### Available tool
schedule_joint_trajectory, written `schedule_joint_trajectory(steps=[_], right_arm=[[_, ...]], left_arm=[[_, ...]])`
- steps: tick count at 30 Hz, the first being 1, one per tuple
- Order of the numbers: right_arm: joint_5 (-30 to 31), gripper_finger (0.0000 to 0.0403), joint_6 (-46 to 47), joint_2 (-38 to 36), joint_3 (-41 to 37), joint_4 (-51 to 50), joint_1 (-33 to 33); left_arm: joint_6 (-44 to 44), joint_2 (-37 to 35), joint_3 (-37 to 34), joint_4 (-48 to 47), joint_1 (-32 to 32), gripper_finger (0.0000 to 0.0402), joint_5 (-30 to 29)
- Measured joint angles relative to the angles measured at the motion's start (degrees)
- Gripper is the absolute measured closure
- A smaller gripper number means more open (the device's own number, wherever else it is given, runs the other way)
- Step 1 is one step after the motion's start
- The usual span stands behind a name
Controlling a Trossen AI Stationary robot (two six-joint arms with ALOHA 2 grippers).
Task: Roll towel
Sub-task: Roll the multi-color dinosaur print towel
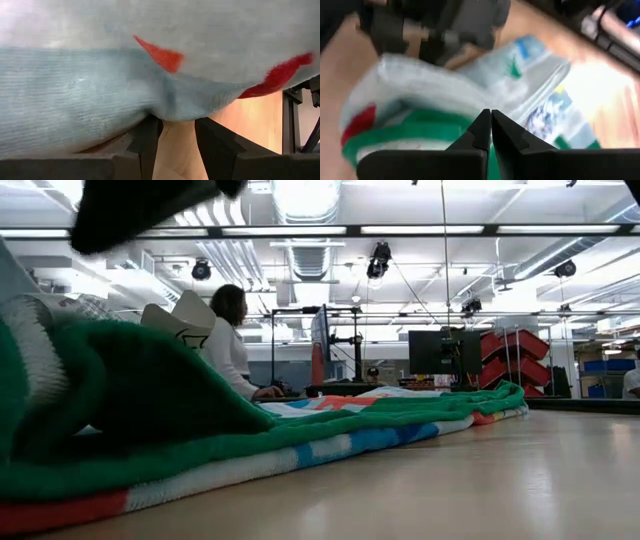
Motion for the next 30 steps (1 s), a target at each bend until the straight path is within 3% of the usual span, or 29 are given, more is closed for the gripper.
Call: schedule_joint_trajectory(steps=[4, 6, 13, 20, 30], right_arm=[[-8.33, 0.0403, 1.34, 2.35, -0.02, 3.76, -0.04], [-9.74, 0.0403, 0.67, 3.43, -0.03, 6.10, 0.21], [-7.57, 0.0403, -1.35, 3.82, 0.66, 9.39, 0.18], [-8.80, 0.0403, 4.62, 3.83, 0.61, -3.33, -0.90], [-8.64, 0.0403, 7.18, 3.77, 0.61, -8.76, 3.62]], left_arm=[[0.48, 0.00, 0.00, 0.01, 0.00, 0.0285, -0.12], [0.51, 0.00, 0.00, -0.01, 0.00, 0.0285, -0.15], [2.39, 0.06, 0.00, -0.08, -0.04, 0.0285, -1.04], [1.95, 0.07, -0.04, -0.08, -0.07, 0.0285, -1.18], [1.95, 0.07, -0.07, 0.01, -0.04, 0.0285, -1.22]])
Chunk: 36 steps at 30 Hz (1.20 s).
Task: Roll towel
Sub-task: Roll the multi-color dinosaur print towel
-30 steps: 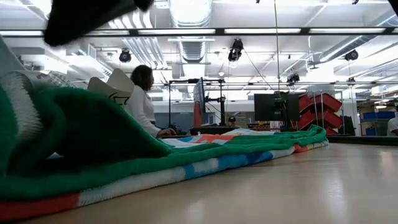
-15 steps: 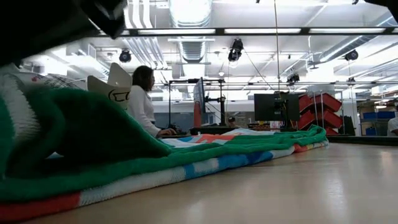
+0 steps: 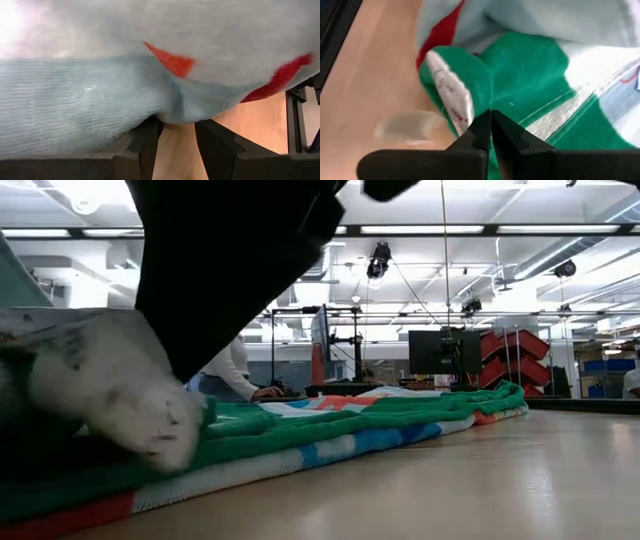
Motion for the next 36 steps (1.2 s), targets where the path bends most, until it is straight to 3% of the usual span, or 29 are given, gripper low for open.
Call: schedule_joint_trajectory(steps=[8, 11, 15, 17, 31, 36], right_arm=[[12.49, 0.0403, -6.90, -2.38, 0.00, 5.28, -0.08], [9.88, 0.0403, -8.39, -2.83, 0.02, 8.32, -0.28], [-0.63, 0.0403, -8.40, -2.28, -0.13, 12.32, -0.10], [-3.09, 0.0403, -7.76, -1.50, -0.11, 13.55, -0.02], [-2.95, 0.0403, -2.17, 0.10, -0.24, 1.62, 1.38], [-2.97, 0.0403, -1.52, -0.62, -0.24, 2.30, 1.49]], left_arm=[[0.00, -0.02, 0.00, 0.09, 0.04, 0.0285, 0.00], [0.00, -0.04, 0.00, 0.15, 0.04, 0.0285, 0.00], [0.02, -0.04, -0.02, 0.17, 0.04, 0.0285, -0.02], [0.02, -0.07, -0.02, 0.17, 0.04, 0.0285, 0.02], [1.81, -1.18, -0.04, -0.23, 0.07, 0.0285, 0.94], [1.81, -1.31, -0.04, -0.76, 0.07, 0.0285, 0.98]])
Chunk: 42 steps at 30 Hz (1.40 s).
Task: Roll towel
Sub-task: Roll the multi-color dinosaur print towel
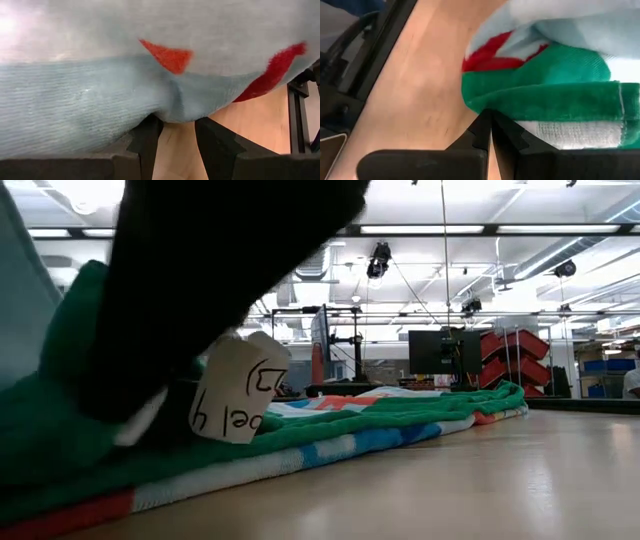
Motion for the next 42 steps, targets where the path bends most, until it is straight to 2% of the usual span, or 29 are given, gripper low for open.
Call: schedule_joint_trajectory(steps=[7, 15, 18, 27, 35, 37, 42], right_arm=[[0.57, 0.0403, 0.85, -4.02, 0.26, 0.89, 0.09], [4.87, 0.0403, -2.27, -2.21, 0.22, 10.25, -1.73], [5.85, 0.0403, -1.51, -1.03, 0.03, 7.90, -2.40], [3.05, 0.0403, 4.37, -1.36, 0.07, -5.12, 0.14], [3.51, 0.0403, 8.94, -2.62, -0.02, -6.11, 3.78], [5.46, 0.0403, 10.60, -2.25, -0.27, -6.31, 4.69], [17.36, 0.0403, 15.71, -1.67, -1.65, -5.97, 5.40]], left_arm=[[-0.02, -0.14, 0.00, -0.33, 0.00, 0.0285, -0.12], [-0.23, -0.20, -0.02, -0.42, 0.00, 0.0285, -0.42], [-0.24, -0.20, -0.02, -0.42, 0.00, 0.0285, -0.42], [-0.26, -0.22, -0.04, -0.55, -0.02, 0.0285, -0.39], [-0.32, -0.22, -0.04, -0.52, -0.02, 0.0285, -0.33], [-0.64, -0.26, -0.04, -0.52, -0.02, 0.0285, -0.21], [-0.70, -0.28, -0.04, -0.46, -0.02, 0.0285, -0.11]])
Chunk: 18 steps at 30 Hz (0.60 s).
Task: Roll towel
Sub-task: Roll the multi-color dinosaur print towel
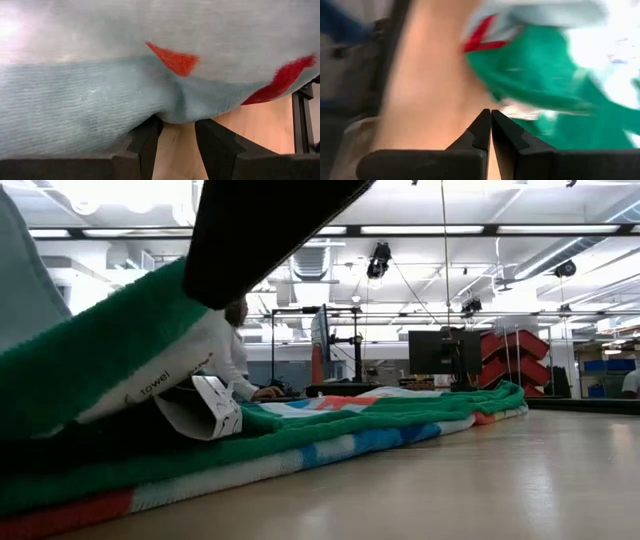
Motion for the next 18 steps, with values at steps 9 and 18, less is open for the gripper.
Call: schedule_joint_trajectory(steps=[9, 18], right_arm=[[0.30, 0.0403, 3.10, 1.43, -3.32, 3.28, -1.05], [-1.44, 0.0403, 2.12, 1.34, -1.75, 5.33, -0.67]], left_arm=[[0.69, -0.11, 0.00, -0.28, 0.00, 0.0285, 0.21], [3.10, -2.33, -0.15, -1.38, 0.11, 0.0285, 0.90]])
